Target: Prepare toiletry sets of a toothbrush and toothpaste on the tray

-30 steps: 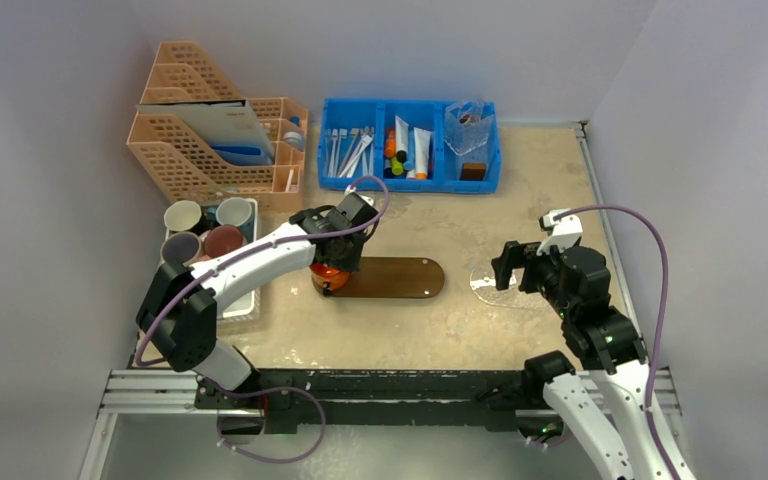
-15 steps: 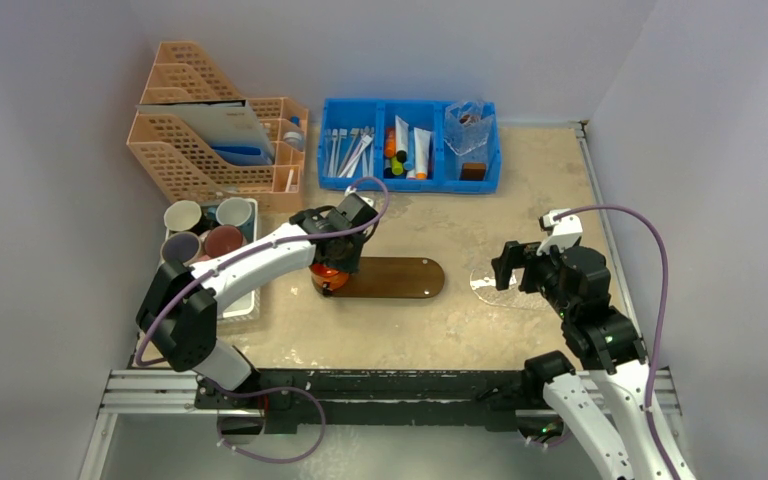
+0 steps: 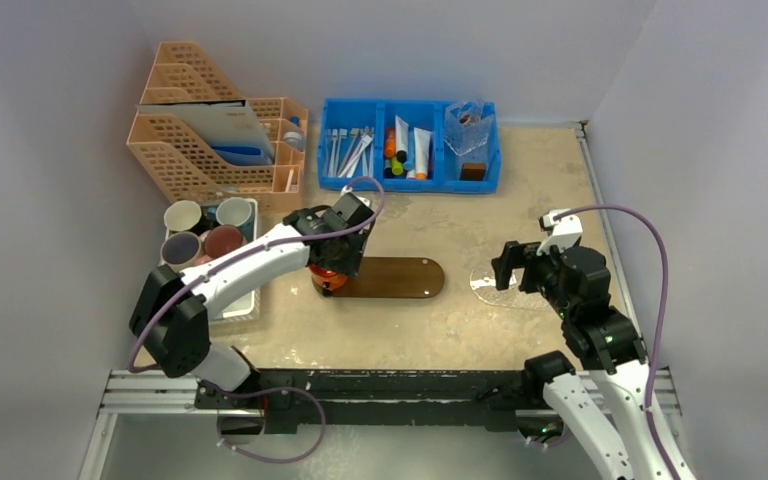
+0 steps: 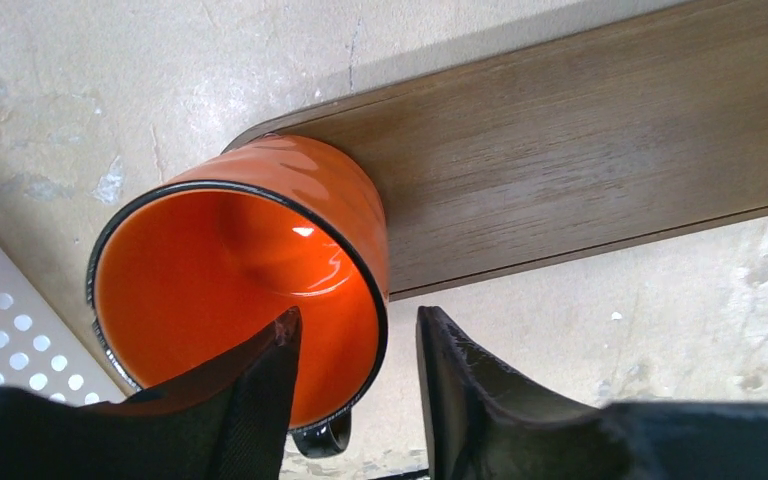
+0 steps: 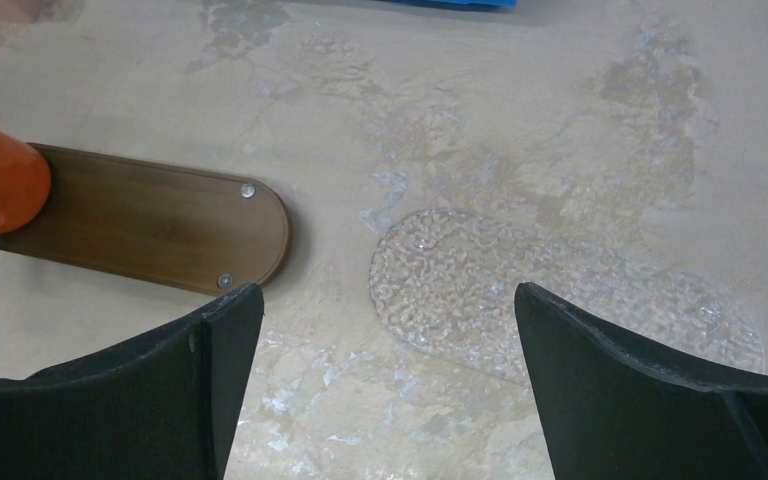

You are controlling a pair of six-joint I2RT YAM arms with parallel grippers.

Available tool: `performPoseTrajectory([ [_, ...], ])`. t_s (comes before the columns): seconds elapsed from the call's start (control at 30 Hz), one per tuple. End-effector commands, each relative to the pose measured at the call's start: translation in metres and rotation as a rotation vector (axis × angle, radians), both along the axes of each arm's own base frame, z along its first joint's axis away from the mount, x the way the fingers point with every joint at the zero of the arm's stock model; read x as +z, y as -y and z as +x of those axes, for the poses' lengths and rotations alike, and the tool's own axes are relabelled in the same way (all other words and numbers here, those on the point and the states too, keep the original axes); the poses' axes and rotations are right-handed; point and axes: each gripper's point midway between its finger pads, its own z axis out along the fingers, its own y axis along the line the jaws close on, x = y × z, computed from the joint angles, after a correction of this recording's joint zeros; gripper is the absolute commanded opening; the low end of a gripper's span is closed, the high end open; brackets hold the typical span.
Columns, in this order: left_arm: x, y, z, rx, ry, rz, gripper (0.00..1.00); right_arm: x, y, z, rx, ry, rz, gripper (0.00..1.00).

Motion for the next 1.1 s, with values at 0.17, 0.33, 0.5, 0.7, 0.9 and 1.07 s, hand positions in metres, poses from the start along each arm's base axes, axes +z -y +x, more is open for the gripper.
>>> performPoseTrajectory([
  [0.17,0.079,0.005,0.016,-0.001,0.175,-0.099,0.55,0.011,0.004,0.001,-0.019,0.014,-0.009,0.99],
  [0.33,0.102,-0.001,0.017,0.003,0.242,-0.124,0.65,0.022,0.008,0.003,-0.036,0.031,-0.028,0.99],
  [0.5,0.111,-0.025,0.02,0.053,0.298,-0.119,0.74,0.029,0.009,0.007,-0.043,0.023,-0.039,0.99],
  [0.7,0.117,-0.066,0.016,0.15,0.352,-0.158,0.82,0.038,0.007,0.015,-0.045,0.0,-0.049,0.99],
  [0.9,0.117,-0.088,0.002,0.162,0.397,-0.155,0.89,0.049,0.003,0.028,-0.035,-0.051,-0.073,0.99],
  [1.07,0.113,-0.108,-0.008,0.163,0.449,-0.103,0.93,0.056,-0.012,0.052,-0.015,-0.081,-0.045,0.99],
])
